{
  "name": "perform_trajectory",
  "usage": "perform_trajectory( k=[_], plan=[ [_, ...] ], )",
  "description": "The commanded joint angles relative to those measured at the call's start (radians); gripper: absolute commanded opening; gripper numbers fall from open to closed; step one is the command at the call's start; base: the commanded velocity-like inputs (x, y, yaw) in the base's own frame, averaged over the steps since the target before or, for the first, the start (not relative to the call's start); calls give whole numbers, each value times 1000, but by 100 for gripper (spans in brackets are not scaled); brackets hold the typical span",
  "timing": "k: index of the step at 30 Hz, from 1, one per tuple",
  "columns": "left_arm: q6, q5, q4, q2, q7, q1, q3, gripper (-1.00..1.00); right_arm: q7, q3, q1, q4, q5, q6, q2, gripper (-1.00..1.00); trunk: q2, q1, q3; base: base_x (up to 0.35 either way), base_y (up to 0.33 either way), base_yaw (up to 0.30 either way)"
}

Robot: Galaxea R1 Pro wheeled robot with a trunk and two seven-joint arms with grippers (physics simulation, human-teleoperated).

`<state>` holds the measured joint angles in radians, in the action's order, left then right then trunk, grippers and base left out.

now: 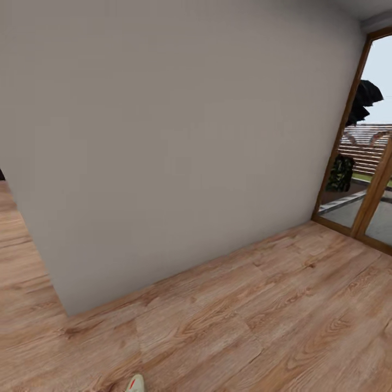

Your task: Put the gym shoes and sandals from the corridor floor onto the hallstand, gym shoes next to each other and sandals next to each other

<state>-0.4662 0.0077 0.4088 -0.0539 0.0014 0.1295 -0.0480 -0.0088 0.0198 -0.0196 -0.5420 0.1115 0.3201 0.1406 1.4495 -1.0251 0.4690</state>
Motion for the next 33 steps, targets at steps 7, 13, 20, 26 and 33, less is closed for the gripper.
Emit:
perform_trajectory(
  k=[7,13,20,26,33],
  plan=[
    [-3,1,-1,0,0,1,-1,100,0,-3,0,2,10,4,0,100,1,0,1,0,-125,160],
    [-3,1,-2,0,0,1,-1,100,0,-3,0,2,10,4,0,100,1,0,1,0,-29,38],
    [-3,1,-1,0,0,1,-1,100,0,-3,0,2,10,4,0,100,1,0,1,0,-9,11],
    [-3,1,-1,-1,0,1,-1,100,0,-3,0,1,10,4,0,100,1,0,1,0,-2,3],
    [-3,1,-1,-1,0,1,-1,100,0,-3,0,1,10,4,0,100,1,0,1,0,0,0]
  ],
)
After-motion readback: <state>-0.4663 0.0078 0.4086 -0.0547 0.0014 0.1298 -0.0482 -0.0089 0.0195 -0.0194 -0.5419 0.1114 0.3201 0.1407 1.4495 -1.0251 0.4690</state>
